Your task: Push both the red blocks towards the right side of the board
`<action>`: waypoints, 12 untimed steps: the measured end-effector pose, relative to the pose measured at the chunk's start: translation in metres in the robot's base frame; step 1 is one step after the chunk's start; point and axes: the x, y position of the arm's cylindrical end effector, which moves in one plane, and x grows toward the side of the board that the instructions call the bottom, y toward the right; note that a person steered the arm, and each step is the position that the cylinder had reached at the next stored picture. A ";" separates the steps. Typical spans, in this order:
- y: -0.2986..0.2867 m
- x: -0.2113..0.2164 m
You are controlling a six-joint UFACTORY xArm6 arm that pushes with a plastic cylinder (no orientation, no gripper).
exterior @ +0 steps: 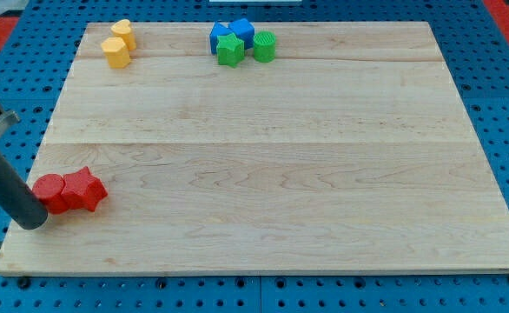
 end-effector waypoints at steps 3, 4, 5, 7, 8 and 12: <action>-0.046 -0.017; -0.043 -0.029; -0.028 -0.029; 0.012 -0.029; 0.032 -0.031; 0.096 -0.060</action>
